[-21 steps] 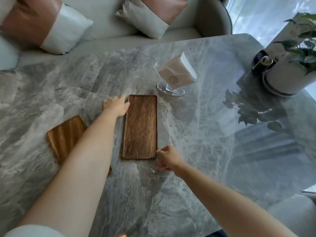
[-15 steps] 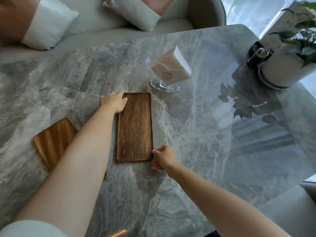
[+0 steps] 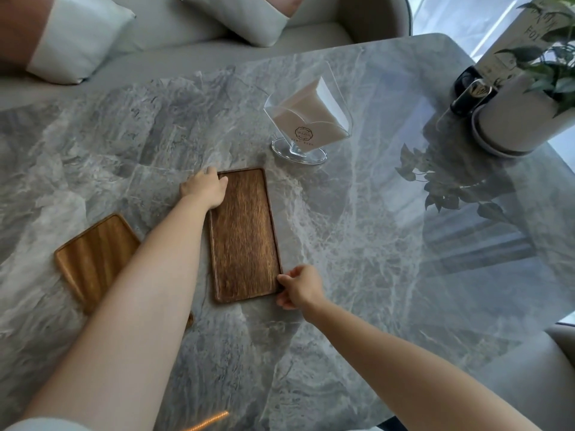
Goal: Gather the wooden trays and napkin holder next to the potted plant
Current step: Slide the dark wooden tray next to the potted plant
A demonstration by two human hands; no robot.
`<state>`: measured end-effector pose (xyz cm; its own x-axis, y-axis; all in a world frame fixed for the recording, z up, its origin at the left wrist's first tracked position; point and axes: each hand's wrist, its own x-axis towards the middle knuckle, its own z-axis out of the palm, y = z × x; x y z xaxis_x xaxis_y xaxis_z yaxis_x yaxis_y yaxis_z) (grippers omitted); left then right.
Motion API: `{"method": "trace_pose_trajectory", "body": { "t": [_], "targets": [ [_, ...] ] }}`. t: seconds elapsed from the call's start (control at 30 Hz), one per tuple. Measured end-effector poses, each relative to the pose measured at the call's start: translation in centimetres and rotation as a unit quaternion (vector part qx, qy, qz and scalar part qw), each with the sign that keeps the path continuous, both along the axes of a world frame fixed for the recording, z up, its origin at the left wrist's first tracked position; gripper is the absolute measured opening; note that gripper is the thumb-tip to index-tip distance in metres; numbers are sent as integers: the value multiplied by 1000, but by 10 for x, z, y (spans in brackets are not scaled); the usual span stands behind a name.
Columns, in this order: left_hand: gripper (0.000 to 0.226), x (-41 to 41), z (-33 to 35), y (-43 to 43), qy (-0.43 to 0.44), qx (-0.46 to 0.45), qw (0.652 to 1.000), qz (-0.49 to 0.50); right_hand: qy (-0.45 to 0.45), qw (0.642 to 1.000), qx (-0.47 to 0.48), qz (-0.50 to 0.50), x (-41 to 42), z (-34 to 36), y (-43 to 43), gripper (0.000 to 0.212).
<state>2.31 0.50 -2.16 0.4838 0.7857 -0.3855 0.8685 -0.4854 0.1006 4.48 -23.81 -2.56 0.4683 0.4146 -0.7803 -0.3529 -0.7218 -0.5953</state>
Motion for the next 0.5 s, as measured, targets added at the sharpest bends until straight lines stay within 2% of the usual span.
{"method": "trace_pose_trajectory", "body": {
  "t": [0.13,0.5],
  "targets": [
    [52,-14,0,-9,4,5,999,38,-20,1000,-4,22,9,0,-10,26],
    [50,-7,20,-58,-60,-2,991,116,-101,994,9,44,72,15,-58,25]
  ]
}}
